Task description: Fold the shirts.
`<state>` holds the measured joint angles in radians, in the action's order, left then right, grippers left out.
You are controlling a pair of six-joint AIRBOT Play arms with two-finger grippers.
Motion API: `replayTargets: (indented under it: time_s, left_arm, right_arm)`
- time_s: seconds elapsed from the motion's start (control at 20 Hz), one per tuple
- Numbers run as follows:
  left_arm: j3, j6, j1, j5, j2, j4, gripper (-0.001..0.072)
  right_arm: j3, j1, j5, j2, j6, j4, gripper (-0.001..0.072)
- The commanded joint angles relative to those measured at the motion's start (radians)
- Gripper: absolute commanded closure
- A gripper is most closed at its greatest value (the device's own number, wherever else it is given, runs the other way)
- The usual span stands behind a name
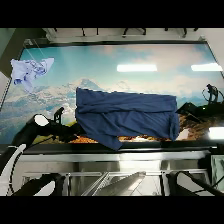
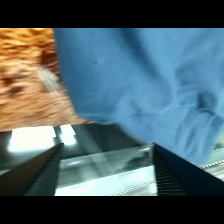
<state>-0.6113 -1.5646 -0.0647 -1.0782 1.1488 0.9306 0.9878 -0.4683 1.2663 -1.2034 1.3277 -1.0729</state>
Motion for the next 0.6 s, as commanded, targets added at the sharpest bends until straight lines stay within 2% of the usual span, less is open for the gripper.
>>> replayTargets:
  time_s: [0.0, 0.4, 0.45, 0.5, 0.55]
  left_arm:
    - [0.093, 0.060, -0.009, 0.106, 0.020, -0.168, 0.0128]
    - [-0.018, 0.038, -0.287, 0.242, 0.213, -0.226, 0.0132]
    - [-0.037, 0.037, -0.309, 0.249, 0.225, -0.226, 0.0299]
    - [-0.055, 0.037, -0.331, 0.250, 0.235, -0.225, 0.0538]
    - [-0.070, 0.040, -0.349, 0.246, 0.236, -0.223, 0.0692]
  right_arm:
    - [-0.009, 0.000, -0.002, 0.023, -0.008, 0.023, 0.0014]
    - [-0.009, -0.002, -0.001, 0.026, -0.009, 0.019, 0.0014]
    - [-0.009, -0.003, -0.002, 0.026, -0.013, 0.019, 0.0015]
    - [-0.009, -0.003, -0.002, 0.026, -0.014, 0.018, 0.0014]
    - [-0.009, -0.003, -0.002, 0.026, -0.016, 0.018, 0.0015]
